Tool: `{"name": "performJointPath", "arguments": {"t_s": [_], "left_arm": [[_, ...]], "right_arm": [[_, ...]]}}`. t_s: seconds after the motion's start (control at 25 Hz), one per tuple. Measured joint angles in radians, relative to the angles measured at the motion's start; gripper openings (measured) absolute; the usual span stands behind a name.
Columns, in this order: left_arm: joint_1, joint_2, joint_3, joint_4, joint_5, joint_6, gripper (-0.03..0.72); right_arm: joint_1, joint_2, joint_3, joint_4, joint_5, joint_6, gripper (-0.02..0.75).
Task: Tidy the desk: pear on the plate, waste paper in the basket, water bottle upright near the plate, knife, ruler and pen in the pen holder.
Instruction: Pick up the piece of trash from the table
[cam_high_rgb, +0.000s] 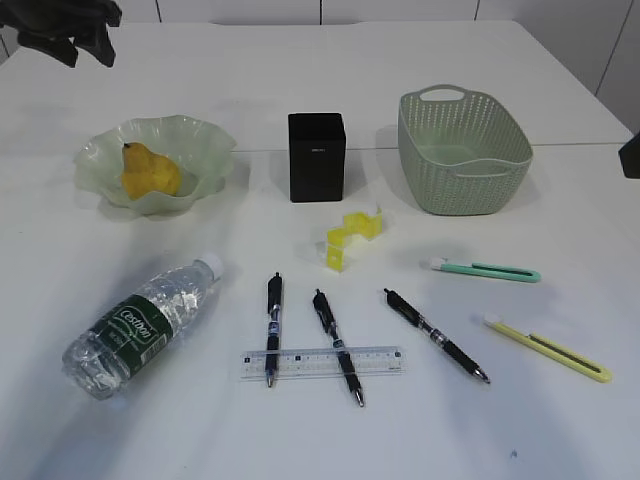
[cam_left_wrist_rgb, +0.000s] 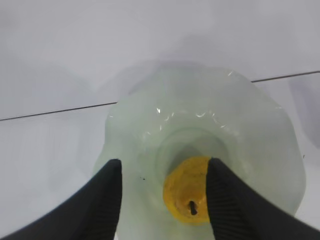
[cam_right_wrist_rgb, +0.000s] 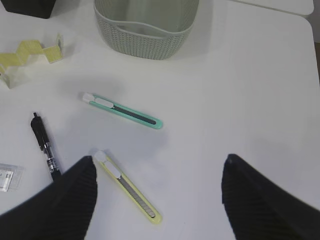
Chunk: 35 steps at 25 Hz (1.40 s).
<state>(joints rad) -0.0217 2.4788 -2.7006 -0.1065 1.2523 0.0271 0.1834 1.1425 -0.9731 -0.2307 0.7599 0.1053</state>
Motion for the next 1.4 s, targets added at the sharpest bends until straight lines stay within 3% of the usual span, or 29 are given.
{"name": "performJointPath", "arguments": {"t_s": [0.96,1.4], "left_arm": [[-0.002,-0.287,0.000,0.128,0.014,-0.019,0.336],[-0.002,-0.467,-0.003,0.128,0.017,-0.066,0.328]], "right_arm": [[0.000,0.000,0.000,-0.021,-0.016,0.000,0.575],[0.000,0.000,0.000,-0.024,-0.016,0.000,0.575]]}}
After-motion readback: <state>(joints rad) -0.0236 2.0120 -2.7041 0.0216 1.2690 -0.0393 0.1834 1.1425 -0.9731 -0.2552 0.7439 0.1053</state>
